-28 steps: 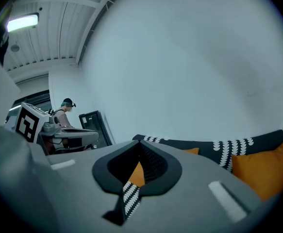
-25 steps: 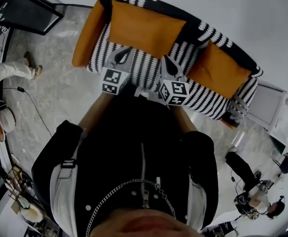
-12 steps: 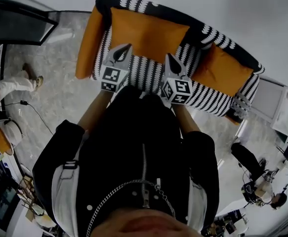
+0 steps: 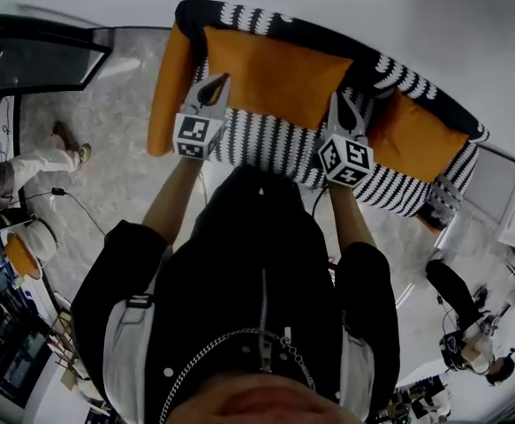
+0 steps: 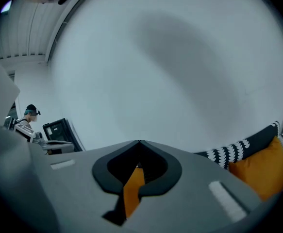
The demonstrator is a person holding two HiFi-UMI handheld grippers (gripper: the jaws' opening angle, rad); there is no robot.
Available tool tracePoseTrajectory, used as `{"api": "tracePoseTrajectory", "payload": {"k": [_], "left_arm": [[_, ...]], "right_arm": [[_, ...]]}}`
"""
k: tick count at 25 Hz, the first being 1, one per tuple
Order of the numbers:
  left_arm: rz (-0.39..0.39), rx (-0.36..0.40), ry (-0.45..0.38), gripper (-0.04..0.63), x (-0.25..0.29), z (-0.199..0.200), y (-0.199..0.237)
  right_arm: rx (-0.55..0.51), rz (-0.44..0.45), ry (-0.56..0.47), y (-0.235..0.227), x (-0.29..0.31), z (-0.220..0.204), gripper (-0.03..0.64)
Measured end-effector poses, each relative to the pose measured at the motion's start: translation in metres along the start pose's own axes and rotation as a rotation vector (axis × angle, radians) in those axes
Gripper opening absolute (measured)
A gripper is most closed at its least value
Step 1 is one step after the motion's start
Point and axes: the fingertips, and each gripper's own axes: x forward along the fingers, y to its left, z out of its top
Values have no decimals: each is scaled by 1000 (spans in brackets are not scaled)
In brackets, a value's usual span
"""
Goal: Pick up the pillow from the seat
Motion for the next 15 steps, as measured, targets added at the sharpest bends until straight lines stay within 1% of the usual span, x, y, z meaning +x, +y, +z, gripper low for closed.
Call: {"api": "tracePoseTrajectory", "payload": {"k": [2, 5, 8, 12, 14, 15], "left_arm": [[19, -22, 15, 9, 14, -6, 21], [65, -27, 40, 9, 39, -17, 47], [110, -56, 80, 9, 66, -34, 73], [154, -60, 118, 9, 87, -52, 115], [167, -70, 134, 11, 99, -63, 131], [172, -79, 145, 23, 107, -70, 138]], "right_arm": [[8, -16, 0, -16, 16, 2, 2], [8, -37, 8, -45, 38, -1, 3], [20, -88, 25, -72, 58, -7, 3], [54, -137, 48, -84, 91, -23, 3], [45, -148, 63, -90, 106, -31, 3], [31, -153, 71, -93, 113, -35, 3]]}}
